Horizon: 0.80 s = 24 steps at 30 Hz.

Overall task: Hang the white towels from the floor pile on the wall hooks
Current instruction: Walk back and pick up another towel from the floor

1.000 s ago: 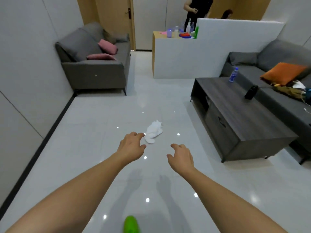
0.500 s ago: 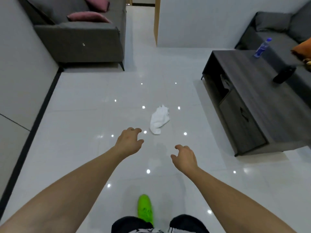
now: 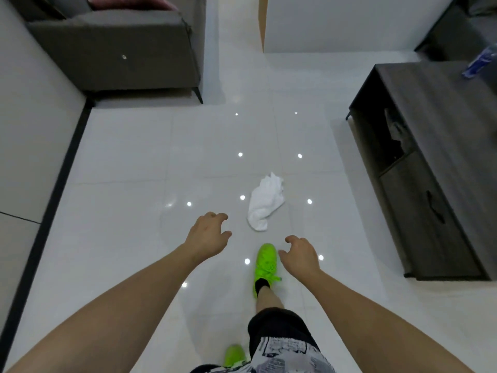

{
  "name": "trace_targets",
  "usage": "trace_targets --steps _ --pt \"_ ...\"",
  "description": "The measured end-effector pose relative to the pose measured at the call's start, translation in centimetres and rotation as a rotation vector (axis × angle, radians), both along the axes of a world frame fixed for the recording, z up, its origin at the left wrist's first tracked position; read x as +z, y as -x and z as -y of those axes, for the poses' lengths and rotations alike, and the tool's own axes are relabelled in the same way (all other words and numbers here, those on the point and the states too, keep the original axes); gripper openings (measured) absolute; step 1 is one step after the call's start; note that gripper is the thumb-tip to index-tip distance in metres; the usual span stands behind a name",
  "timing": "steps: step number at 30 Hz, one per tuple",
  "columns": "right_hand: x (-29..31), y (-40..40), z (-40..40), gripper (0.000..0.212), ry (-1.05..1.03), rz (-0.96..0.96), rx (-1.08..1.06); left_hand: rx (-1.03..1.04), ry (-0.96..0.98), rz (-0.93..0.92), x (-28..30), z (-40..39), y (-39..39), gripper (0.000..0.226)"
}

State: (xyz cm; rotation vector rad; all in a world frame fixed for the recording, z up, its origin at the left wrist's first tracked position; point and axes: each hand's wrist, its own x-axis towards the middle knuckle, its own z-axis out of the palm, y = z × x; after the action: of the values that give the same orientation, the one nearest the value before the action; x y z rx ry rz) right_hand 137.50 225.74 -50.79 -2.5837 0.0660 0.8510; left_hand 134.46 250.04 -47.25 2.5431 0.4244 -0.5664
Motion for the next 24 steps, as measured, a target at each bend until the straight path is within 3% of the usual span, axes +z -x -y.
trace_targets --steps 8,13,18,24 --pt "-7.1 -12.0 -1.3 0.048 -0.017 -0.202 -0.040 0.058 0.013 -0.165 -6.5 -0.8 -12.3 0.047" --pt "-15.0 -17.5 -2.2 0.046 0.005 -0.298 -0.088 0.119 0.061 -0.203 -13.7 -0.3 -17.6 0.043" --pt "-27.4 -21.2 -2.7 0.043 0.011 -0.396 -0.237 -0.019 0.092 -0.345 -25.6 -0.8 -21.2 0.043" --pt "-45.8 -23.6 -4.0 0.042 -0.009 -0.493 -0.459 -0.163 0.060 -0.411 -44.5 -2.9 -25.0 0.043"
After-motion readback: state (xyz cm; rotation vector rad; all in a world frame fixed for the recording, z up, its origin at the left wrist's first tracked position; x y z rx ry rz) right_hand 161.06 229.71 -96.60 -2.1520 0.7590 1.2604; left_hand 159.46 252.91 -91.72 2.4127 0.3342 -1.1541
